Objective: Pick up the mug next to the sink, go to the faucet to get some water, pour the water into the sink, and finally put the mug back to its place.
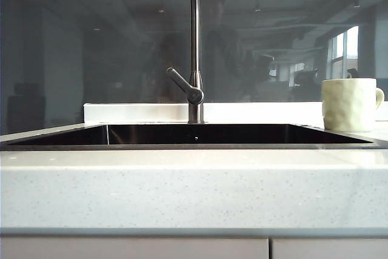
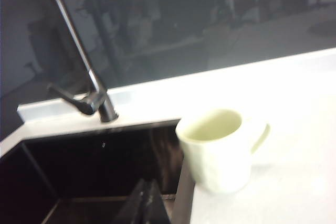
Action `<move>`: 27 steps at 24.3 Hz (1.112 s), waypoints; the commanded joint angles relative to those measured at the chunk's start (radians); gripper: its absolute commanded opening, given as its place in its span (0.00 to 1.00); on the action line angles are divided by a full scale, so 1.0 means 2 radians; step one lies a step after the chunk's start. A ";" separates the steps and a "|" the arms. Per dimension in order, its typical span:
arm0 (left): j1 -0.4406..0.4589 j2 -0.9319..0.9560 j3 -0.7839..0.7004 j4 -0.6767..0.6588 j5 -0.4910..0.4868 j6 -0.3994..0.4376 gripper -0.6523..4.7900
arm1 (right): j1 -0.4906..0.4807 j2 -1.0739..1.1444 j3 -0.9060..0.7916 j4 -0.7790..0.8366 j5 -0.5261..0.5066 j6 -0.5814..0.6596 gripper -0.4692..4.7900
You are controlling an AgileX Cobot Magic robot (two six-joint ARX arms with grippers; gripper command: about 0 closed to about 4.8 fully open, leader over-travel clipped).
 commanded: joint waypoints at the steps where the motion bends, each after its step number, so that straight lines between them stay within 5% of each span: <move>1: -0.041 -0.097 -0.100 0.001 -0.121 -0.014 0.12 | 0.012 -0.001 0.001 -0.001 0.002 -0.002 0.08; 7: -0.079 -0.237 -0.207 -0.007 -0.154 -0.041 0.11 | 0.018 -0.002 0.001 -0.001 0.002 -0.003 0.08; 10: -0.080 -0.314 -0.236 -0.089 -0.152 -0.059 0.11 | 0.021 -0.001 0.001 -0.002 0.000 -0.003 0.08; 19: -0.080 -0.312 -0.276 -0.111 -0.191 -0.043 0.11 | 0.021 0.048 -0.001 0.017 -0.003 -0.055 0.08; 27: -0.080 -0.312 -0.276 -0.113 -0.186 -0.032 0.11 | 0.022 0.148 -0.050 0.154 -0.038 -0.043 0.08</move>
